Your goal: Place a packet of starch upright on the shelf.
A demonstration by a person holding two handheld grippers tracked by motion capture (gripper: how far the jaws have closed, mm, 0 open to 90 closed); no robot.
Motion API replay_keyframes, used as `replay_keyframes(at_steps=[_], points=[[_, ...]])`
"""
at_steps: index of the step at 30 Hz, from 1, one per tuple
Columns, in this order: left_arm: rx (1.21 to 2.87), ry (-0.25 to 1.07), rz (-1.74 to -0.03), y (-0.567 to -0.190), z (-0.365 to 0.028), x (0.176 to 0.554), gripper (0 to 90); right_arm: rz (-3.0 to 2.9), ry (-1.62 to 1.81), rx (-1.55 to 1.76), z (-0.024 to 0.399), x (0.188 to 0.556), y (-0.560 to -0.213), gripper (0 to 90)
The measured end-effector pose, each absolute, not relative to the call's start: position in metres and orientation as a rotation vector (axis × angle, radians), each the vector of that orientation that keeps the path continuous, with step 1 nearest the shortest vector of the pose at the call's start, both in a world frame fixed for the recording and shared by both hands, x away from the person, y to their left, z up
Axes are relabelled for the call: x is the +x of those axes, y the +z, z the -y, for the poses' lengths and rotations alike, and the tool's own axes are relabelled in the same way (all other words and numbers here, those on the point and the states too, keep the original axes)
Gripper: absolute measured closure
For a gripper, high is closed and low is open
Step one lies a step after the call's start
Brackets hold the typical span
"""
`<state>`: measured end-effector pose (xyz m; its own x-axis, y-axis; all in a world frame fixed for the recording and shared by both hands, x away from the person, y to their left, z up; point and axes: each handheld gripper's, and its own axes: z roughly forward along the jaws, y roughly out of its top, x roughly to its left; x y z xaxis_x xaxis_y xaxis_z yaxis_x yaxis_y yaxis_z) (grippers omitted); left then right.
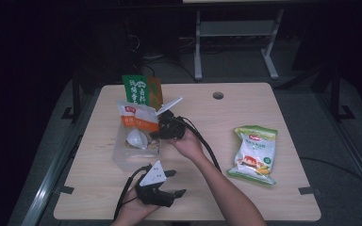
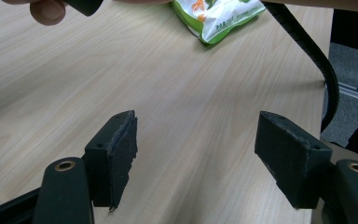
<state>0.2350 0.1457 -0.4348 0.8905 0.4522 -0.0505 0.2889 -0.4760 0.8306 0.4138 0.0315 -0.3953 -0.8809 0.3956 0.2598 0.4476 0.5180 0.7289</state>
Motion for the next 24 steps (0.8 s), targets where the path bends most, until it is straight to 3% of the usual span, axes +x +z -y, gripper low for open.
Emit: replay_keyframes(at_steps=[9,24], points=[[2.098,0.216,-0.545,-0.435,-0.146,0.236,29.1,2.658,-1.359,-0.742,-0.006,0.412,-0.380,64.0],[2.098,0.219,-0.557,-0.435,-0.147,0.239,28.3,2.662,-1.377,-0.809,0.051,0.401,-0.372,53.4]])
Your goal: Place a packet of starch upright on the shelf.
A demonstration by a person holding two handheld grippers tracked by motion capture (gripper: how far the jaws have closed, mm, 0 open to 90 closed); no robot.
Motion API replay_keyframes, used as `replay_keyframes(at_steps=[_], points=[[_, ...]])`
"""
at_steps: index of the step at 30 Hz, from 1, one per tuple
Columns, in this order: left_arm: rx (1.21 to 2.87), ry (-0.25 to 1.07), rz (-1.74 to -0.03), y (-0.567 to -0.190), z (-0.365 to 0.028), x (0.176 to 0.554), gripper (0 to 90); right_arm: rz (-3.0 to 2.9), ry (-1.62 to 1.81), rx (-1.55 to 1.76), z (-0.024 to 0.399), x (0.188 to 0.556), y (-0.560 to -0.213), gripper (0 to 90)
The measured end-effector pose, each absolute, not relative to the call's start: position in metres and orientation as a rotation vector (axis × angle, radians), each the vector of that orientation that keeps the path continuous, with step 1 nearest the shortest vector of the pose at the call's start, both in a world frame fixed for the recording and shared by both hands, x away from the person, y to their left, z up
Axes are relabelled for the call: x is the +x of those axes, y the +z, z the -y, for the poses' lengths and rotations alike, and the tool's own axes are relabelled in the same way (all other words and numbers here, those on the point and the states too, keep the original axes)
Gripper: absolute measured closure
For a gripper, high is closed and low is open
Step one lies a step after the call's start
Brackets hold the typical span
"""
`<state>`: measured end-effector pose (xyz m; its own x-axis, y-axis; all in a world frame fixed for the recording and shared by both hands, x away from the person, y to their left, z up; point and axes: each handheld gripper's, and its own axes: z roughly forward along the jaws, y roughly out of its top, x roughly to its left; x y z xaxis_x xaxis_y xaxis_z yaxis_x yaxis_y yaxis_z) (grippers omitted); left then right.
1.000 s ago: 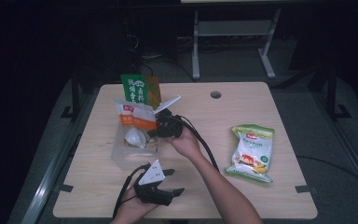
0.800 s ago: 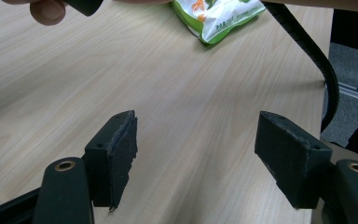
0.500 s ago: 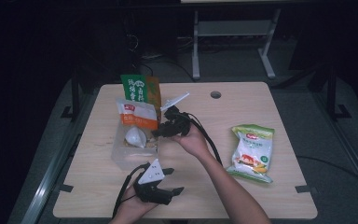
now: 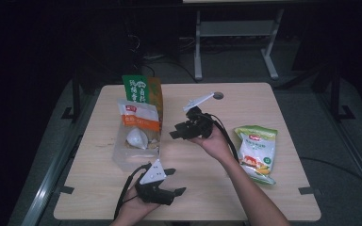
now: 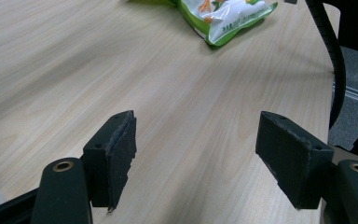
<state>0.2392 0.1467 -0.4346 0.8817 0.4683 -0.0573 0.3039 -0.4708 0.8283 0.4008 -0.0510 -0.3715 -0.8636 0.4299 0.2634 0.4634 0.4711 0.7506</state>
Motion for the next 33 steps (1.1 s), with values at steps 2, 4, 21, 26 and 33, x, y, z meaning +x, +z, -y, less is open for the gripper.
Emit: replay_keyframes(at_steps=[2,4,21,26,33], points=[[2.093,0.217,-0.561,-0.435,-0.147,0.239,28.2,2.659,-1.383,-0.823,0.059,0.399,-0.371,51.7],[2.093,0.216,-0.560,-0.435,-0.146,0.239,28.1,2.661,-1.384,-0.839,0.067,0.399,-0.370,50.1],[2.084,0.196,-0.571,-0.437,-0.143,0.240,27.5,2.658,-1.350,-1.034,0.139,0.386,-0.370,40.1],[2.087,0.196,-0.558,-0.437,-0.139,0.240,27.4,2.659,-1.320,-1.071,0.157,0.381,-0.374,39.1],[2.105,0.195,-0.546,-0.435,-0.133,0.242,27.4,2.672,-1.303,-1.127,0.185,0.372,-0.378,37.1]])
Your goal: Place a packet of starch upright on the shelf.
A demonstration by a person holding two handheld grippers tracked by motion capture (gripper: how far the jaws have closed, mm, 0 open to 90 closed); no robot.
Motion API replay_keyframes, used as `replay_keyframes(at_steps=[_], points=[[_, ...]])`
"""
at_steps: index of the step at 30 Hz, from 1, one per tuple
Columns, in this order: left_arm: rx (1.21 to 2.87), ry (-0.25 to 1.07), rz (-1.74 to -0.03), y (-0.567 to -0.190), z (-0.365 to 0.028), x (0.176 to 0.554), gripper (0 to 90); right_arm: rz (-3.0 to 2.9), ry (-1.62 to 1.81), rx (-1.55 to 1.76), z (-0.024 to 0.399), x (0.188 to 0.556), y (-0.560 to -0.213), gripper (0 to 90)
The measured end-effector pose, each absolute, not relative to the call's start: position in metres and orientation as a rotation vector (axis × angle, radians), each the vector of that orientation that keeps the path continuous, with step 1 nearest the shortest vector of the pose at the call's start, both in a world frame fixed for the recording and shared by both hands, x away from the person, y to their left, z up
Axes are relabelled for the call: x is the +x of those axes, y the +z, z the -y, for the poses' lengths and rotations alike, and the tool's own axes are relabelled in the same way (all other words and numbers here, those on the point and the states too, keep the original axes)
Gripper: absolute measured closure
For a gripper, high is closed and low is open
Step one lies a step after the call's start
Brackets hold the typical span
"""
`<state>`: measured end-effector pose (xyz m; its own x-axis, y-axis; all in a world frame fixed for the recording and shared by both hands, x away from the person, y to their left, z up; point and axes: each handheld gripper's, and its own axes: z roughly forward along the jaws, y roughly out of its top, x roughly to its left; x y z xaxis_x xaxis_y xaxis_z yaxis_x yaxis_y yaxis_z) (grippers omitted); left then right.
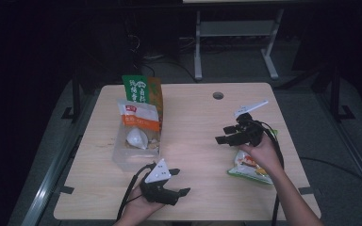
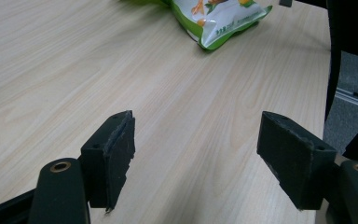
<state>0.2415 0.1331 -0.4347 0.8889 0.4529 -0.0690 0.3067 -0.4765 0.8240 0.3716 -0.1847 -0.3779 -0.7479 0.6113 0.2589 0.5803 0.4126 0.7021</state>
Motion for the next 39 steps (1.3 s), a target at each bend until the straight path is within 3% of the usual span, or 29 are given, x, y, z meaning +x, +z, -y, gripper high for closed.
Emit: replay_keyframes(at_steps=[18,39], points=[[2.109,0.182,-0.516,-0.431,-0.103,0.256,28.0,-2.540,1.184,1.262,0.239,0.351,-0.393,34.6],[2.149,0.121,-0.446,-0.437,-0.016,0.291,33.1,-2.461,1.115,1.392,0.296,0.334,-0.412,32.0]])
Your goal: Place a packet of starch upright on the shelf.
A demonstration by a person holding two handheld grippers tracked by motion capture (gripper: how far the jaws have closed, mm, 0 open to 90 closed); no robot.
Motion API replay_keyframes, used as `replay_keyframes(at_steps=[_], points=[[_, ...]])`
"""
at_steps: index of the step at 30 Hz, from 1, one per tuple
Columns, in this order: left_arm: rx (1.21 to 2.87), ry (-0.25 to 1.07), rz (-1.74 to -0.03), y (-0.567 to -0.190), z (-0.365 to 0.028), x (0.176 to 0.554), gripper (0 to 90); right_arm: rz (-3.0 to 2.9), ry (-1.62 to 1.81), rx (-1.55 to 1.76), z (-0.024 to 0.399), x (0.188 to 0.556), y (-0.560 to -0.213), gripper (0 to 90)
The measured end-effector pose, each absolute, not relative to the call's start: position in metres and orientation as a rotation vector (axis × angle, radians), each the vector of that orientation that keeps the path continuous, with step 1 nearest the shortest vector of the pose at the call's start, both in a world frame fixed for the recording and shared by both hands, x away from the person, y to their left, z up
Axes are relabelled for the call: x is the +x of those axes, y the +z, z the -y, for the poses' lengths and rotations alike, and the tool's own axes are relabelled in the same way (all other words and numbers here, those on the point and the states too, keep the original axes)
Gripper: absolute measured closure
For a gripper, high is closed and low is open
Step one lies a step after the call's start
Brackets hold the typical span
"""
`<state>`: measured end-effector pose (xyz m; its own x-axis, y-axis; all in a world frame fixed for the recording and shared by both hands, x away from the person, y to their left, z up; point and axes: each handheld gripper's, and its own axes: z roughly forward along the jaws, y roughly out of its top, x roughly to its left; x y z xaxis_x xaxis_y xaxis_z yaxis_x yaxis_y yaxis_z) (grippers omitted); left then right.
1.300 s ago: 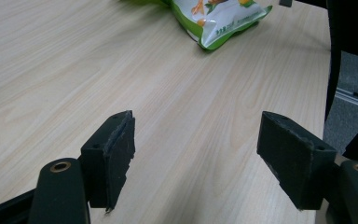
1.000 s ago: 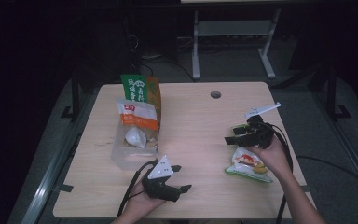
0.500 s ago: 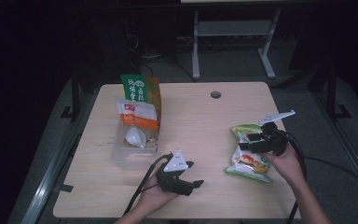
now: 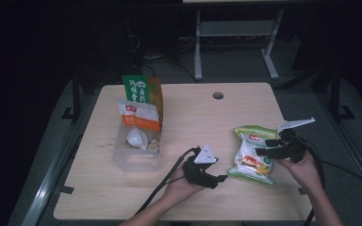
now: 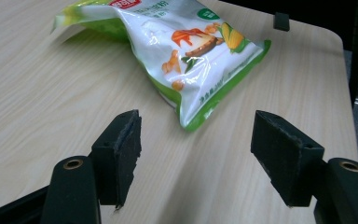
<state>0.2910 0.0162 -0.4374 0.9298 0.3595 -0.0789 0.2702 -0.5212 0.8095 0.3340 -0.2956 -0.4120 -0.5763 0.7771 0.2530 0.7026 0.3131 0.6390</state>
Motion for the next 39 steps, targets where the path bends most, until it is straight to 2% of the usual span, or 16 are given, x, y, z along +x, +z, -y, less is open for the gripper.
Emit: replay_keyframes(at_steps=[16,25,29,36,39], points=[[2.169,0.091,-0.460,-0.447,0.030,0.314,34.4,-2.443,1.095,1.443,0.322,0.332,-0.424,27.9],[2.192,0.072,-0.482,-0.452,0.052,0.327,34.7,-2.414,1.089,1.573,0.343,0.336,-0.445,28.2],[2.195,0.073,-0.503,-0.453,0.056,0.329,34.0,-2.422,1.148,1.596,0.342,0.337,-0.450,31.1],[2.194,0.068,-0.515,-0.453,0.057,0.331,31.9,-2.452,1.225,1.581,0.341,0.334,-0.452,44.6],[2.193,0.065,-0.524,-0.452,0.056,0.332,30.9,-2.442,1.236,1.601,0.339,0.332,-0.452,47.1]])
